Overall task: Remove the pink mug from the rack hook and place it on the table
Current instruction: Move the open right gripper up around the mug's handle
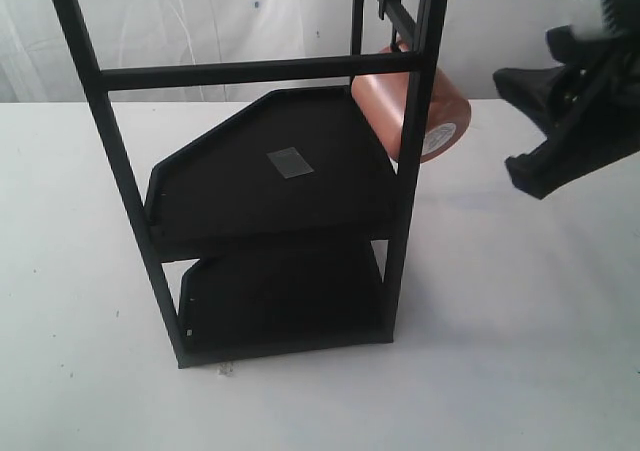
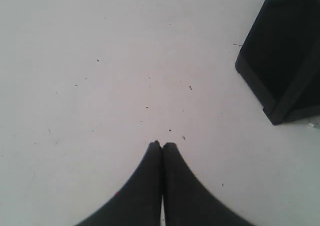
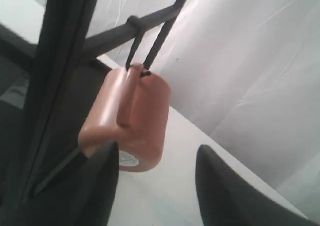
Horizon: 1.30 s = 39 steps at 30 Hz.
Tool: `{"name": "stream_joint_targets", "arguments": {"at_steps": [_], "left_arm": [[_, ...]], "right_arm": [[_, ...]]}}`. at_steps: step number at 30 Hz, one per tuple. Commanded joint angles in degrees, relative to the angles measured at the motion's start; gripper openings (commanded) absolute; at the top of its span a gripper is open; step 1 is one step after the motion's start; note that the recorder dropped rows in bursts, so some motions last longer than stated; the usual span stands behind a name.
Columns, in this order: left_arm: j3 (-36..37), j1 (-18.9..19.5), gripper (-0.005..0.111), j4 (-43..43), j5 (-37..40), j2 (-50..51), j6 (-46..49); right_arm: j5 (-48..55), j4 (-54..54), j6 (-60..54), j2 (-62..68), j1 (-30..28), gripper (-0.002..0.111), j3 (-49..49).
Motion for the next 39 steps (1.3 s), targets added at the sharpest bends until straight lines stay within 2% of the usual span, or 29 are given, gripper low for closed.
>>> {"name": "stream_joint_targets", "arguments": {"at_steps": [1,6,16,29,32,36,39], "left_arm": [[0.13,-0.14,0.0,-0.41,-0.13,-0.29,-0.06],[0.13,-0.14,0.0,-0.41,-0.13,-0.29,-0.06],[0.13,-0.14,0.0,-0.41,-0.13,-0.29,-0.06],[0.13,-0.14,0.0,-0.41,-0.13,-0.29,-0.06],[0.13,-0.14,0.0,-0.41,-0.13,-0.29,-0.06],[0.13,-0.14,0.0,-0.41,-0.13,-0.29,-0.06],[0.13,-0.14,0.0,-0.41,-0.13,-0.29,-0.06]], "right_arm": [[-2.69,-2.31,-2.75,4.63,0.43,0.046,-0.62],[-5.67,-2.35,-1.69,6.68,0.58,0.046,-0.62],[-12.21,-4.63,1.3,7.34,5.56,0.045,-0.62],[-16.03,-7.73,5.63,12.21,5.33,0.045,-0.62],[-15.75,-9.51,6.92,12.47,2.46,0.045,-0.62],[-17.65,-15.57,14.88,14.02,1.93,0.045,-0.62],[-18.28,-16.23,16.95,15.87,1.93,0.045,-1.39]]}}
